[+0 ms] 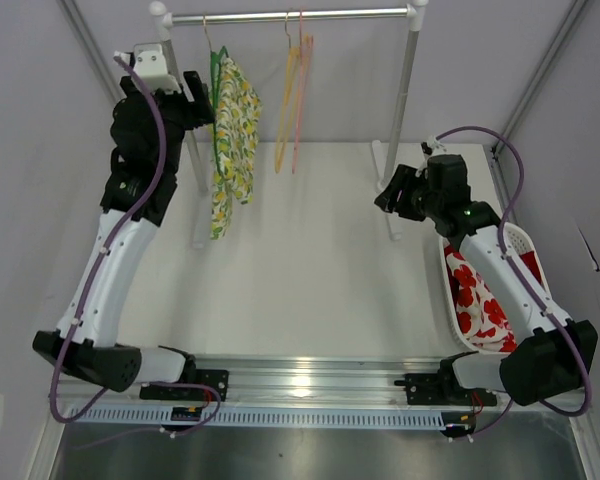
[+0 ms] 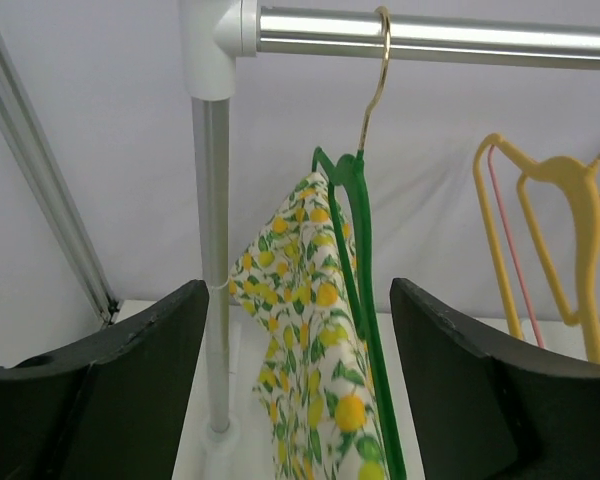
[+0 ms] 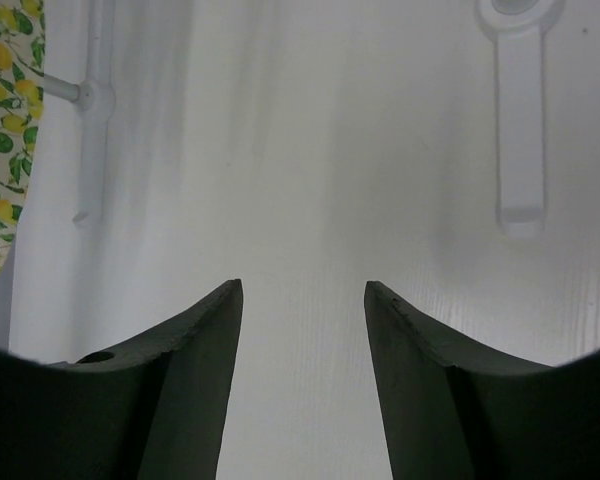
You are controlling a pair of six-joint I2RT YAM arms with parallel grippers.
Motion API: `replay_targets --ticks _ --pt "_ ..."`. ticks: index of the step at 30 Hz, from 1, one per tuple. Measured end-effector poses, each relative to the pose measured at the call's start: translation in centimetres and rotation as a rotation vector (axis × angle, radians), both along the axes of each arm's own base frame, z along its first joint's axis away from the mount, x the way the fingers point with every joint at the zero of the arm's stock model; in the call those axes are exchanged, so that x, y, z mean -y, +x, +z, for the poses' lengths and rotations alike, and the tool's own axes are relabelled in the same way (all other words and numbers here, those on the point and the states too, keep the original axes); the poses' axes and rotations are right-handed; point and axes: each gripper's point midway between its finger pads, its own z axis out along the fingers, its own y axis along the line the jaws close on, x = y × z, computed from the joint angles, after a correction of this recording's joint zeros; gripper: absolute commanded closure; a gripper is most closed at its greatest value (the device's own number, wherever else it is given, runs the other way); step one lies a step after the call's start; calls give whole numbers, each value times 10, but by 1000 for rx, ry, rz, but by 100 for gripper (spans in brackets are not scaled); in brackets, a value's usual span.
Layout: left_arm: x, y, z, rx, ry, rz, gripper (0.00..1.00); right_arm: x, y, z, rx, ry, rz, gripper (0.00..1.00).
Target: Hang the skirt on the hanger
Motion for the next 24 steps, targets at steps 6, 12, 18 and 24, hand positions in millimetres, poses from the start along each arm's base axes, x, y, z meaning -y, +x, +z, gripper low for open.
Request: replay_targets --ticks 6,12,18,24 --pt "4 -45 11 34 -68 -88 20 38 -19 -9 -34 -55 -110 35" --pt "35 -90 -4 11 -150 -276 18 110 -59 -39 -127 -119 -326 32" --pt "114 -143 -44 -84 -191 -577 19 168 -105 -81 -267 -181 -535 31" --pt "162 -169 -98 -215 -175 -733 19 185 -109 -92 -321 -232 -601 30"
